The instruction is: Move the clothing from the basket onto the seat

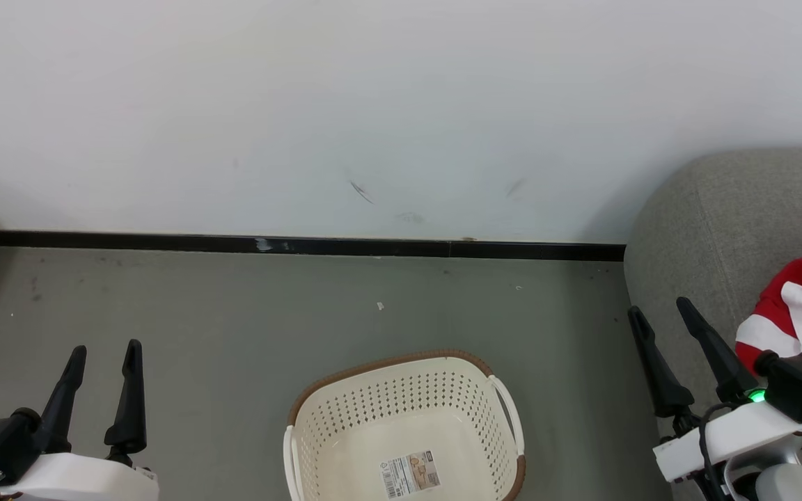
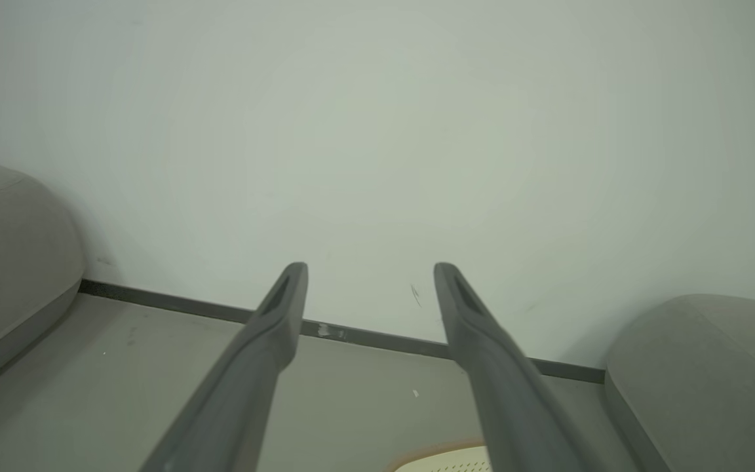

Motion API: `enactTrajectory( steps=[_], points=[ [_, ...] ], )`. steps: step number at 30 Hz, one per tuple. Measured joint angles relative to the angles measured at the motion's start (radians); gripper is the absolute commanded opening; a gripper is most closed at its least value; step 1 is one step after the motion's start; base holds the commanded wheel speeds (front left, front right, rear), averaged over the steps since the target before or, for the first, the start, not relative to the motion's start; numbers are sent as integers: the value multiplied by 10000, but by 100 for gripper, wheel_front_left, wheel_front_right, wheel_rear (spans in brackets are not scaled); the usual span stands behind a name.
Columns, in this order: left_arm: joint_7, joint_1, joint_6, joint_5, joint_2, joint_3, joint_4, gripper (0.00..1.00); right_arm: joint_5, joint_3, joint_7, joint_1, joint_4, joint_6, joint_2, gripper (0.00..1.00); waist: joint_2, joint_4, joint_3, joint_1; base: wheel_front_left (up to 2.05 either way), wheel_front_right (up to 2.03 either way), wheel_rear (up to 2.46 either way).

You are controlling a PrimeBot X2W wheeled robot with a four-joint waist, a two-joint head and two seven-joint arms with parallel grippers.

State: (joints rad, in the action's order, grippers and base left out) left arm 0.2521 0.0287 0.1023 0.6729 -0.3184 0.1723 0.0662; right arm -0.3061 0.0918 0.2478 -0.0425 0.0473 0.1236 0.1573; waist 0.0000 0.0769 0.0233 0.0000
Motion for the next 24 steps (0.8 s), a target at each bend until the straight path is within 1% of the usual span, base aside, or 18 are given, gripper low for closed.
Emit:
enactTrajectory(
  steps=[22,23,24],
  points=[
    [0,-120,-347,-347,127,-190,169,100,100,56,0,180,-63,0,-63,100,1,-61,-51,0,0,0,0],
    [0,-122,-347,-362,134,-201,173,0,100,56,0,181,-69,0,-65,0,0,-61,-51,0,0,0,0],
    [0,-126,-349,-407,142,-217,173,0,100,54,0,183,-79,0,-67,0,0,-60,-50,0,0,0,0]
  ],
)
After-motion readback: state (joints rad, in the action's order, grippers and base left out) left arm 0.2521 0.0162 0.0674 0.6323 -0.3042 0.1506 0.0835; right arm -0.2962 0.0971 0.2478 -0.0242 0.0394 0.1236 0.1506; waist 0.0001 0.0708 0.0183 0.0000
